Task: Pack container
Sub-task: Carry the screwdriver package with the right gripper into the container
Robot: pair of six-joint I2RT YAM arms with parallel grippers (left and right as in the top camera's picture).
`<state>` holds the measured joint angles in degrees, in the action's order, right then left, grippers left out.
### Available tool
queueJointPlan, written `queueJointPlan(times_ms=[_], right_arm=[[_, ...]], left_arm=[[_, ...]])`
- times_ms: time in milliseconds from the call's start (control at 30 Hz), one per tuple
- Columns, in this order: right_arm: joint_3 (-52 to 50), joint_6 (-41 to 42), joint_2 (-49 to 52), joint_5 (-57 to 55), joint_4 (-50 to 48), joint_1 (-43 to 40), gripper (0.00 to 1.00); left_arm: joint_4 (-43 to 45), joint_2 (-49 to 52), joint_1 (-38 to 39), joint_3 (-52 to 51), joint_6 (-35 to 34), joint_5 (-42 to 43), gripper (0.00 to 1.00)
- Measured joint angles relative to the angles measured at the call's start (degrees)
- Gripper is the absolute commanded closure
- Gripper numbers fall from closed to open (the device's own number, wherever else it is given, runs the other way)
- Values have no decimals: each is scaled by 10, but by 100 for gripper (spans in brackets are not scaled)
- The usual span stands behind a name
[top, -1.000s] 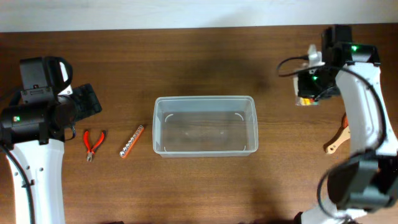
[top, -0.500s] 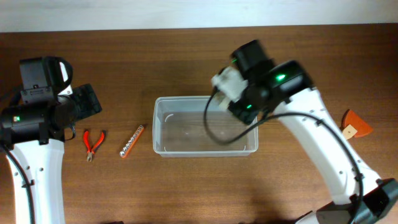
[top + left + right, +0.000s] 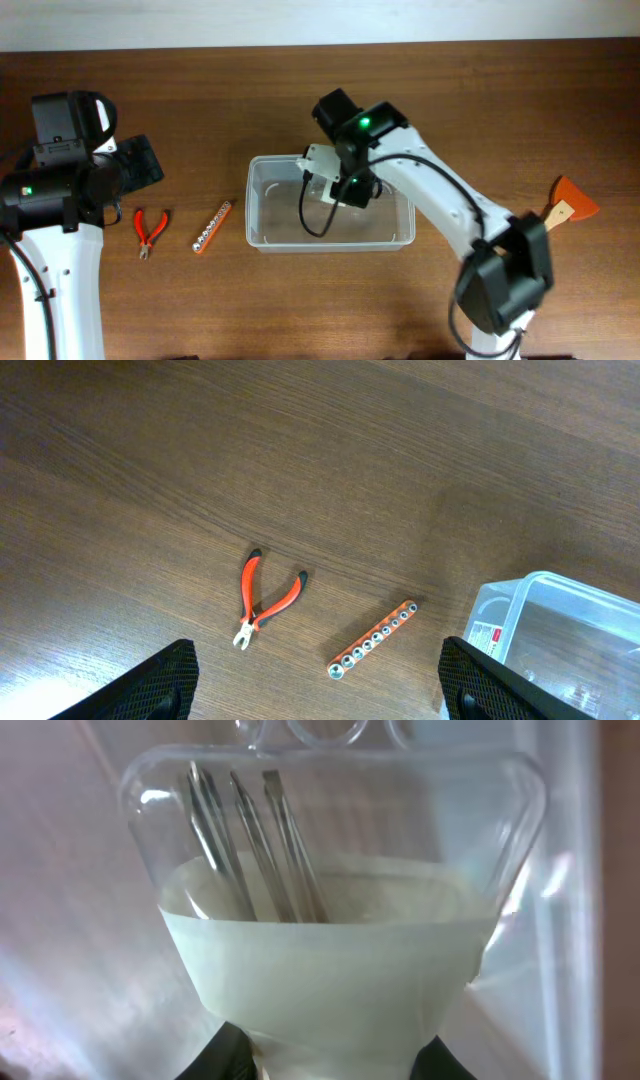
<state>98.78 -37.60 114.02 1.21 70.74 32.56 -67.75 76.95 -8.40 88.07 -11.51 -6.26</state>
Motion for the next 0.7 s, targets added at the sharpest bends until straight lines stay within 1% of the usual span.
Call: queueJointPlan(times_ms=[167, 233, 333, 400, 433, 500, 567, 600, 633, 667, 700], right_arm=[[0, -2, 53, 5, -10, -1, 96], [0, -1, 68, 8, -10, -1, 94], [-1, -1, 91, 19, -14, -1, 84], [-2, -2, 105, 24, -14, -1, 79], [-2, -2, 110, 27, -14, -1, 75], [-3, -1, 117, 30, -14, -1, 63], [-3, 0, 120, 31, -13, -1, 53], [-3, 0, 120, 33, -12, -1, 47], [-3, -1, 120, 33, -12, -1, 38], [-3, 1, 120, 34, -11, -1, 32], [-3, 2, 120, 34, -11, -1, 29]], left_arm=[[0, 0, 0, 0, 0, 0, 21], [0, 0, 0, 0, 0, 0, 21], [0, 0, 0, 0, 0, 0, 21], [0, 0, 0, 0, 0, 0, 21], [0, 0, 0, 0, 0, 0, 21], [0, 0, 0, 0, 0, 0, 21], [0, 0, 0, 0, 0, 0, 21], [0, 0, 0, 0, 0, 0, 21], [0, 0, 0, 0, 0, 0, 21], [0, 0, 0, 0, 0, 0, 21], [0, 0, 0, 0, 0, 0, 21]])
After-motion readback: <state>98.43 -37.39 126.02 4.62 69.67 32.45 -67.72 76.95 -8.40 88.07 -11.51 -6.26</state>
